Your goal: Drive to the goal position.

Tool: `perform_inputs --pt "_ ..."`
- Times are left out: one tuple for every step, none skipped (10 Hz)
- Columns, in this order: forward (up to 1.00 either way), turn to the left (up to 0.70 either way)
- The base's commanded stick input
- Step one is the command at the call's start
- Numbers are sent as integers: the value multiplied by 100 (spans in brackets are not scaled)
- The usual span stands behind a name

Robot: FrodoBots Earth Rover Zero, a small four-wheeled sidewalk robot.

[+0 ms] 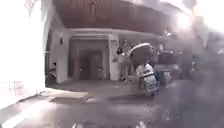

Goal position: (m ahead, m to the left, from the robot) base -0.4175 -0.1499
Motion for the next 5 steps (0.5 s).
perform_inputs --pt "70 14" --pt "70 0" --pt "70 0" --pt "70 0" --pt "70 0"
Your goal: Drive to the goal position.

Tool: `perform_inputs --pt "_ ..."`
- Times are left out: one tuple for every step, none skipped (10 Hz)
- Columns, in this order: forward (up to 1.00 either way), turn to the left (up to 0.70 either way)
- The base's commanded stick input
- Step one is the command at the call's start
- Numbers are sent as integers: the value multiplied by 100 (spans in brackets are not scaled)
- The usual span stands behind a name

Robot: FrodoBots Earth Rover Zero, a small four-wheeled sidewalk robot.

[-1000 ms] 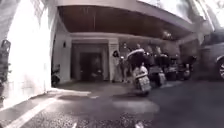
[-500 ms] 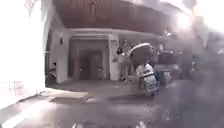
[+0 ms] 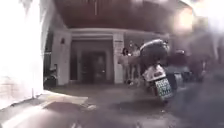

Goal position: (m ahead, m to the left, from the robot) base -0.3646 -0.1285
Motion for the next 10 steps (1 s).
perform_inputs --pt "70 0" --pt "70 0" --pt "70 0" --pt "70 0" --pt "70 0" --pt "70 0" --pt "70 14" --pt "70 14" --pt "70 14" --pt "70 0"
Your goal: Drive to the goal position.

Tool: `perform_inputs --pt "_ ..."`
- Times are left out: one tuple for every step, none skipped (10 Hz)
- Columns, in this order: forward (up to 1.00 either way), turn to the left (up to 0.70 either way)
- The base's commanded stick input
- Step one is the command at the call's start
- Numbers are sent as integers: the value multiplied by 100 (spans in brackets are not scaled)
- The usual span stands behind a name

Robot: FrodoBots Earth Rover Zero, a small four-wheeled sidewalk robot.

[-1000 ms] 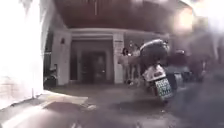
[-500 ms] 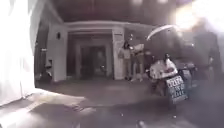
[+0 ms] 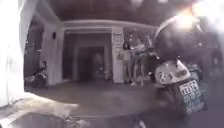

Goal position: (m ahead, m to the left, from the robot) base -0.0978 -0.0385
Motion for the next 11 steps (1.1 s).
perform_inputs --pt "70 0" --pt "70 0" --pt "70 0" --pt "70 5" --pt "70 12" --pt "70 14" --pt "70 14" --pt "70 14" --pt "70 0" --pt "70 0" --pt "70 0"
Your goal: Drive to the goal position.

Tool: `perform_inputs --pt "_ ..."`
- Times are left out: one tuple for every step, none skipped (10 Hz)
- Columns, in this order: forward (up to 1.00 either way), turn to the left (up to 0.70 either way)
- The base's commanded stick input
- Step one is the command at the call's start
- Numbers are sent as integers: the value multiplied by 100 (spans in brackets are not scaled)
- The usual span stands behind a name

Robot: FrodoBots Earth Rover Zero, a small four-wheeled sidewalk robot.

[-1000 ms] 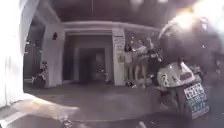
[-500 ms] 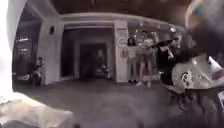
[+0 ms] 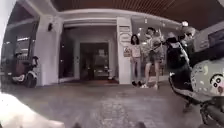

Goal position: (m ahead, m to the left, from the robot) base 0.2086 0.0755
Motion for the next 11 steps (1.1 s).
perform_inputs --pt "70 0" --pt "70 0" --pt "70 0" --pt "70 0" --pt "70 0" --pt "70 0" --pt "70 0" --pt "70 0" --pt "70 0" --pt "70 0" --pt "70 0"
